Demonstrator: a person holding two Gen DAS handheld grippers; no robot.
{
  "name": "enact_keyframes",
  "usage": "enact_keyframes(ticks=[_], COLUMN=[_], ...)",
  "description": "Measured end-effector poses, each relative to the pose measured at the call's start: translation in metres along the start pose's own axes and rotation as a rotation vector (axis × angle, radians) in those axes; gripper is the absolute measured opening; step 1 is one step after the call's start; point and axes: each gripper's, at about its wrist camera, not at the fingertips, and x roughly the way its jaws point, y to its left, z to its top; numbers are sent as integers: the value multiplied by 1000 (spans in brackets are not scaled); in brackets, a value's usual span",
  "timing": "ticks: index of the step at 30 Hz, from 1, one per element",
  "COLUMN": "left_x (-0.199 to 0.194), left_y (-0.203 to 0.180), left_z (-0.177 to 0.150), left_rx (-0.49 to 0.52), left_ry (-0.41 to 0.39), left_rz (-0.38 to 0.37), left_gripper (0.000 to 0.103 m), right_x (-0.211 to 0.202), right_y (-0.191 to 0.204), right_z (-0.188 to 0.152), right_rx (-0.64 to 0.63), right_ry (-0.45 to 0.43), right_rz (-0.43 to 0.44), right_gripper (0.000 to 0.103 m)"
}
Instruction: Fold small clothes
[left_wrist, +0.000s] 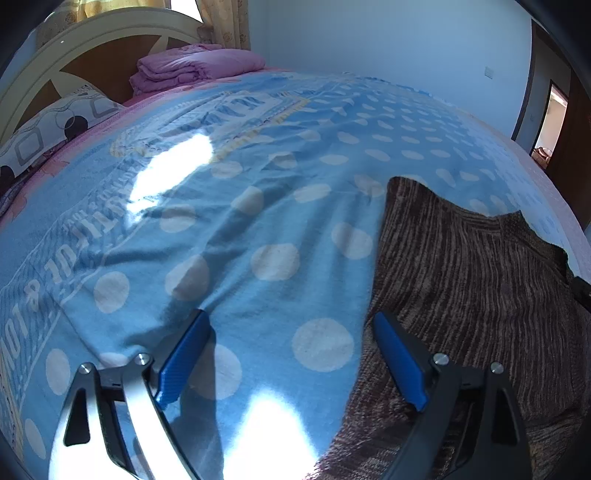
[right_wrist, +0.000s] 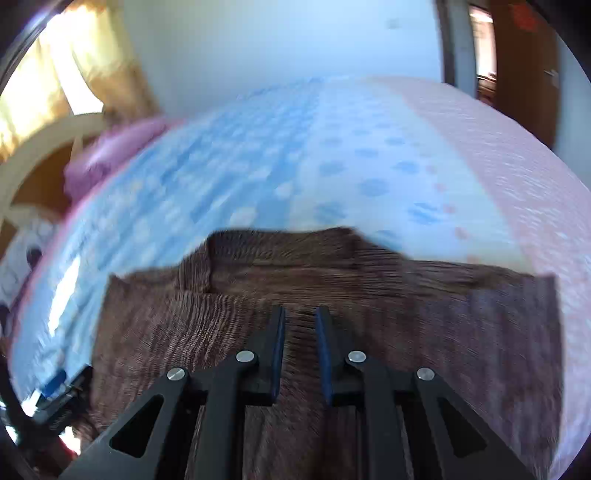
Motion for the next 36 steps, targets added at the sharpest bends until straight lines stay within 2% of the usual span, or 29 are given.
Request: enact_keyframes(ticks=[3,5,9,10,13,14,17,21,23,26,30,33,36], left_x=[0,-1,-19,-29,-71,-84,-122,-150,-155,-157,-161,-166,-165], left_y=[1,4,21,28,60,71,106,133,136,134,132,128,121], left_z=[0,1,-1,-4,-20,-26,-45,-74,-92,-119,-146,-162,-177], left_rx=[-3,-9,37,60,127,146,195,247,267,312,349,364,381], left_ry=[0,5,21,16,-60,-82,-111,-74,-35,18,87,117,166], left_rz=[-12,-53,-256,-290,-352,-367,-434,-549,-585,-598,-650,-687,-731], left_gripper=[94,96,96,95,95,95,95,95,95,95,83,80,76], right_x=[-57,-92,-162,-181,-240,-253,-281,-309,-322,-345,-384,-415,-434], right_y=[-22,-30,-37,-39,-41,-44,-47,-46,-42,-41,-43,-49,-56], right_z=[-20,-33,-61,-69,-94,-101,-116,-137,-146,-155,-169,-180,-194], right_rx=[86,108,61,37,-33,-45,-76,-116,-159,-187,-207,-201,-206], right_ry=[-55,-71,-112,-127,-195,-214,-205,-164,-160,-159,-191,-214,-205], right_rz=[34,70,81,73,44,41,67,106,83,109,112,127,74], right_gripper=[17,17,19,26,66,68,68,68,68,68,68,68,68])
